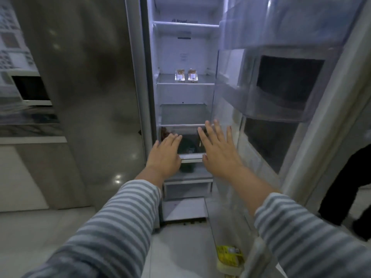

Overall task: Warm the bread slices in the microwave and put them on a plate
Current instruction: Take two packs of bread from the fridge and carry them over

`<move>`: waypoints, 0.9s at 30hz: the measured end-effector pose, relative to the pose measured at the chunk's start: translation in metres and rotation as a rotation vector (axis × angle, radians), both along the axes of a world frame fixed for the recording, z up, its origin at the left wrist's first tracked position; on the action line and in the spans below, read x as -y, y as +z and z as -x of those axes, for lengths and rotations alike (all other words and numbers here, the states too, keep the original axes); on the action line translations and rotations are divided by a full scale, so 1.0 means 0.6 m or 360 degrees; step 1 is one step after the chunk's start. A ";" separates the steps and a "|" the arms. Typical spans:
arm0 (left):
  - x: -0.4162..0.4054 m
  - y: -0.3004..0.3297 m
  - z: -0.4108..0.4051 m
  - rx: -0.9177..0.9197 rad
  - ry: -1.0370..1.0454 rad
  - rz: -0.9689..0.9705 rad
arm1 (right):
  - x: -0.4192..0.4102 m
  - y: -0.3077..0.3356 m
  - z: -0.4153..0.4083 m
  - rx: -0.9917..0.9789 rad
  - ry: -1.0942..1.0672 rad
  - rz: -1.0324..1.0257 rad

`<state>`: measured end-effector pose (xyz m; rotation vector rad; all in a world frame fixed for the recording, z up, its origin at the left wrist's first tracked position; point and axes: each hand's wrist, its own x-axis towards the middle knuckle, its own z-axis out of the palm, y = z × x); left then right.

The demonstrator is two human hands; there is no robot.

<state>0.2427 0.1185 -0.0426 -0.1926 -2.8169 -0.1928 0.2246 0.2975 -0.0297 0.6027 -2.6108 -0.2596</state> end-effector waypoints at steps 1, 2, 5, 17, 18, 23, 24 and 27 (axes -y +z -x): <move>0.016 -0.011 0.004 0.0089 0.0011 -0.0014 | 0.017 -0.011 0.009 0.0119 -0.0019 -0.0010; 0.032 -0.020 0.008 0.0172 0.0023 -0.0049 | 0.032 -0.021 0.019 0.0238 -0.0048 -0.0009; 0.074 -0.038 0.029 0.0364 0.0073 -0.0181 | 0.067 -0.051 0.053 0.0637 -0.0120 0.0170; 0.111 -0.036 0.166 0.0562 0.0022 -0.0199 | 0.104 -0.067 0.180 0.0969 -0.0281 0.0407; 0.109 -0.033 0.184 0.0547 0.0016 -0.0206 | 0.102 -0.063 0.199 0.0959 -0.0289 0.0414; 0.097 -0.010 0.291 0.0456 0.0043 -0.0237 | 0.093 -0.039 0.314 0.0858 -0.0290 0.0349; 0.095 -0.003 0.316 0.0441 0.0051 -0.0238 | 0.091 -0.033 0.341 0.0833 -0.0268 0.0356; 0.090 0.017 0.388 0.0370 0.0076 -0.0298 | 0.087 -0.014 0.412 0.0785 -0.0234 0.0347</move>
